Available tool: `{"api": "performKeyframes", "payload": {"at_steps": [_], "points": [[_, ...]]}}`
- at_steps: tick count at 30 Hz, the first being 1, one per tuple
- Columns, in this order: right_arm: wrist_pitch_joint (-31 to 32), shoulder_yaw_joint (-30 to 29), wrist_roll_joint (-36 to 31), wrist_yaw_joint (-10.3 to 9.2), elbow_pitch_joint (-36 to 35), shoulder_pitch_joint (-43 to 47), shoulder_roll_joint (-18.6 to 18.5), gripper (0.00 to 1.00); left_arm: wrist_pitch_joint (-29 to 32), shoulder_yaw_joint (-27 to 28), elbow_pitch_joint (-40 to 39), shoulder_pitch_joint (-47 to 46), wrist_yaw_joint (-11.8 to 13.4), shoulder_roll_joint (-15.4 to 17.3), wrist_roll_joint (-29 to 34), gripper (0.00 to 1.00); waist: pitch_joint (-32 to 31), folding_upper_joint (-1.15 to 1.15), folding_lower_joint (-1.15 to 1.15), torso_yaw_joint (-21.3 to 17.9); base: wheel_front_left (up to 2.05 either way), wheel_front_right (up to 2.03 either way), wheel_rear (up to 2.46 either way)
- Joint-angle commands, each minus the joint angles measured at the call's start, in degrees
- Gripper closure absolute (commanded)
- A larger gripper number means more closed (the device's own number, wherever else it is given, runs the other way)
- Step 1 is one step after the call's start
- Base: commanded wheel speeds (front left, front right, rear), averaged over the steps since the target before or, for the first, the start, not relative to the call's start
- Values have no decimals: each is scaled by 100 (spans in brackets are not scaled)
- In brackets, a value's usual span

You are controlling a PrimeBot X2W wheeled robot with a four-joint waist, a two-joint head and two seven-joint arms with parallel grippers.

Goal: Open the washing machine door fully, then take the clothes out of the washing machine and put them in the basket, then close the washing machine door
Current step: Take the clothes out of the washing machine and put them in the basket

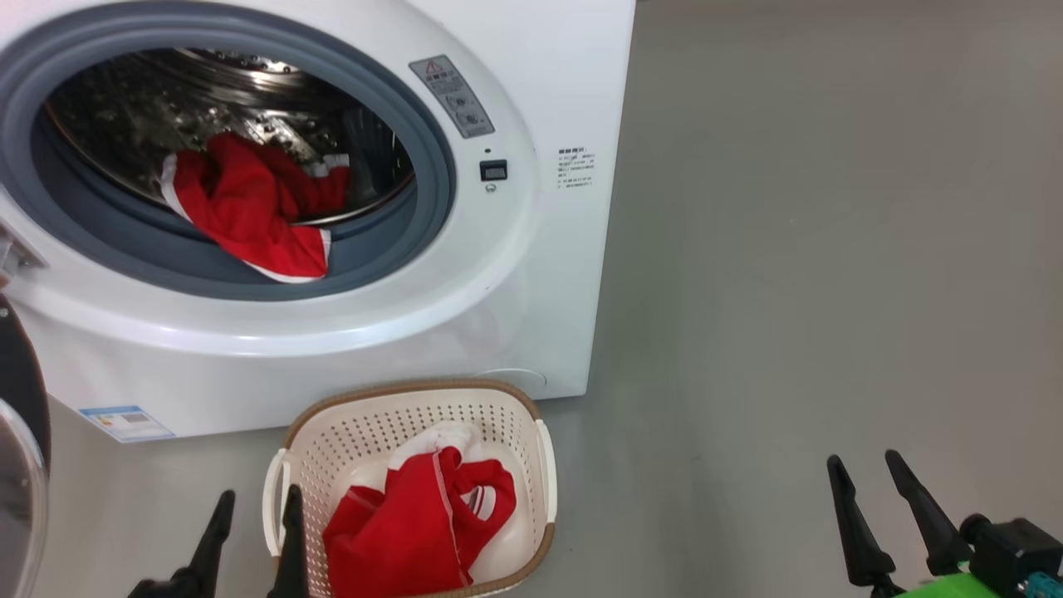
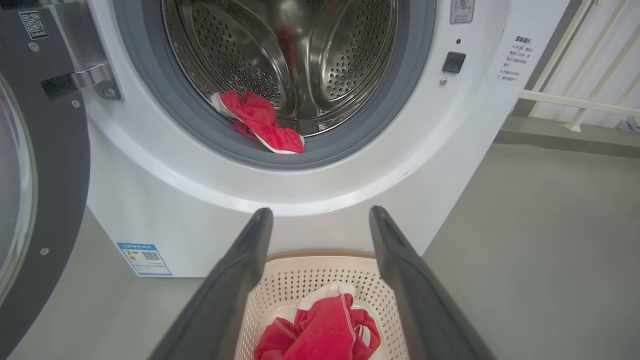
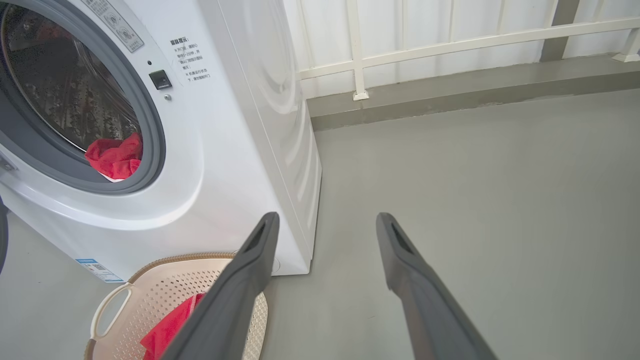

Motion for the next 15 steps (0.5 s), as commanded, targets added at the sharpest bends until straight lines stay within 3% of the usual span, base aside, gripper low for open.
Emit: {"api": "performKeyframes", "payload": {"at_steps": [1,9,15], "points": [[-37,128,-41,37,-124,-229,-64,0,-52,137,-85,-255,39,81,-49,0,72,0,0,-10,0,0,0],[-37,255,-15,37,-121,-629,45,0,-52,-6,719,-1384,118,86,205,0,565,0,0,-136,0,0,0],[-37,306,18,37,-135,-963,144,0,-52,146,1715,-2682,117,315,323,0,1059,0,0,-333,0,0,0]]}}
